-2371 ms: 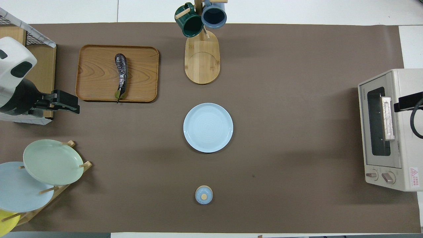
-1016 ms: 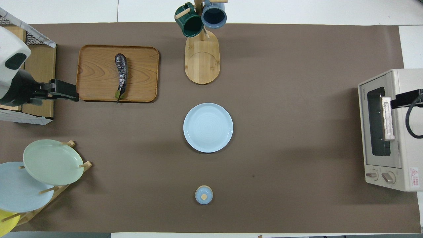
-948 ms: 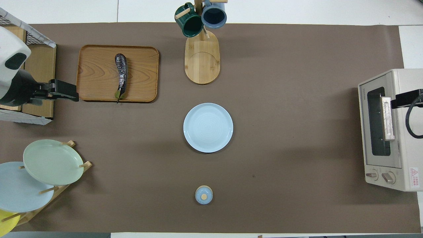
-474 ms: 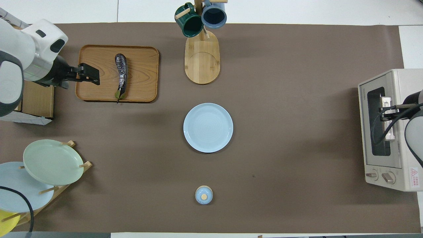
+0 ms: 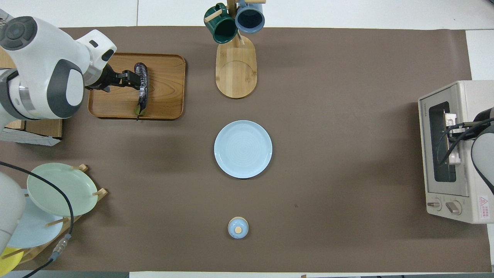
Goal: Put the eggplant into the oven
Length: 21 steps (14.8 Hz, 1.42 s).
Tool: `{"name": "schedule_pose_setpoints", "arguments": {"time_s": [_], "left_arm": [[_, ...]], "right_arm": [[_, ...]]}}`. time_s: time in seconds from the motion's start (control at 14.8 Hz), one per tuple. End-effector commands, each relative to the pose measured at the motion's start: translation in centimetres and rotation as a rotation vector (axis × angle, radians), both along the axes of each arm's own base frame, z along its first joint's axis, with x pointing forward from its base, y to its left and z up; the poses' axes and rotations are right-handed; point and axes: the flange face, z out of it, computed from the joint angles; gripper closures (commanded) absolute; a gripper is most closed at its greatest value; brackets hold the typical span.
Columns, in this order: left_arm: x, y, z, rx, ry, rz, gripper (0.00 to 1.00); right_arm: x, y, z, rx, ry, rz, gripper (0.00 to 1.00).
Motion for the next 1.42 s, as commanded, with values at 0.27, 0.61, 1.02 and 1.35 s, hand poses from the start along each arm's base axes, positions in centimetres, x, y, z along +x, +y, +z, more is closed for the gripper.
{"name": "schedule_pose_setpoints", "arguments": {"time_s": [0.27, 0.61, 1.02, 1.35], "left_arm": [[0.7, -0.8, -4.2, 0.011, -0.040, -0.056, 0.00], [0.1, -1.7, -5.0, 0.008, -0.060, -0.065, 0.05], [0.3, -2.1, -4.2, 0.007, -0.035, -0.071, 0.84], [-0.2, -2.6, 0.8, -0.038, 0.014, -0.044, 1.00]], "right_arm": [[-0.3, 3.7, -4.4, 0.016, -0.028, 0.053, 1.00], [1.0, 7.9, -8.9, 0.024, -0.061, 0.037, 1.00], [0.5, 8.9, -12.5, 0.029, -0.077, 0.044, 1.00], [1.2, 10.7, -16.5, 0.083, -0.056, -0.001, 1.00]]}}
